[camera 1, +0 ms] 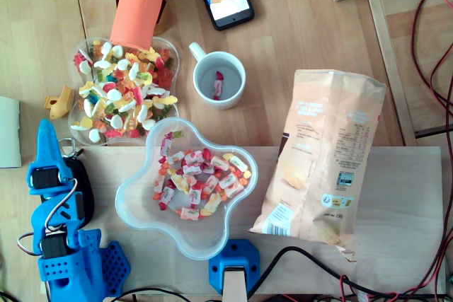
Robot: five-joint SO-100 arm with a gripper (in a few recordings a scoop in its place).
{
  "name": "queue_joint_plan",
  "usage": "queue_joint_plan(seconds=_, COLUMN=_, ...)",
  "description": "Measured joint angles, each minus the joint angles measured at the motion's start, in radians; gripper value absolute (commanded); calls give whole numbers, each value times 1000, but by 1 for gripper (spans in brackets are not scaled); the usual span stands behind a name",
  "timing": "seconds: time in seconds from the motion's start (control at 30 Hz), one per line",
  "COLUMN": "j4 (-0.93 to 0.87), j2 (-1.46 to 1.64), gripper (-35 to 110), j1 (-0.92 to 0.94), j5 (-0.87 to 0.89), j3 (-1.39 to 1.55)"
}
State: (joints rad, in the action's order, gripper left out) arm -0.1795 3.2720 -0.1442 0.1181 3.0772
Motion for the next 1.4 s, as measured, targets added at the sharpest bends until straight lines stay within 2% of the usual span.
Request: queue_joint_plan(seconds=1.4, j4=-3, j2=0, gripper=12, j1=0, j5=18, j3=32)
